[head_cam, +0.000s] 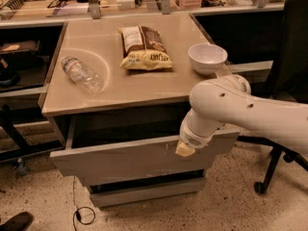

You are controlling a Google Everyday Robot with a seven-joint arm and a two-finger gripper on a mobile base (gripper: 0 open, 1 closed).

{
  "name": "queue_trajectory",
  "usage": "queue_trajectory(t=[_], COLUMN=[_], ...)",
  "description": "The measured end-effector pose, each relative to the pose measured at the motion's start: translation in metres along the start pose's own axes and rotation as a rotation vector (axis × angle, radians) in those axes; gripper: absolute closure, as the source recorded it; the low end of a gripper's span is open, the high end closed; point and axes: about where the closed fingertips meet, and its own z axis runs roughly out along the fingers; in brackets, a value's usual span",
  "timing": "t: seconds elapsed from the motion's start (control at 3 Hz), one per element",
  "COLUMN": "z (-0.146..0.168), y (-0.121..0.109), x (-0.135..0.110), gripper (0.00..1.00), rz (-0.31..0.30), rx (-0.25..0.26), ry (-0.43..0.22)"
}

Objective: Close top drawer

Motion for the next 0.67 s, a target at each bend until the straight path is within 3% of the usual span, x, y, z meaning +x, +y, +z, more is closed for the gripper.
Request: queue_trajectory(t=[0.67], z=[-0.002], y=[-0.045], x=[-0.007], gripper=[1.0], rz=[0.021], rx=[0.08], ry=[0.011])
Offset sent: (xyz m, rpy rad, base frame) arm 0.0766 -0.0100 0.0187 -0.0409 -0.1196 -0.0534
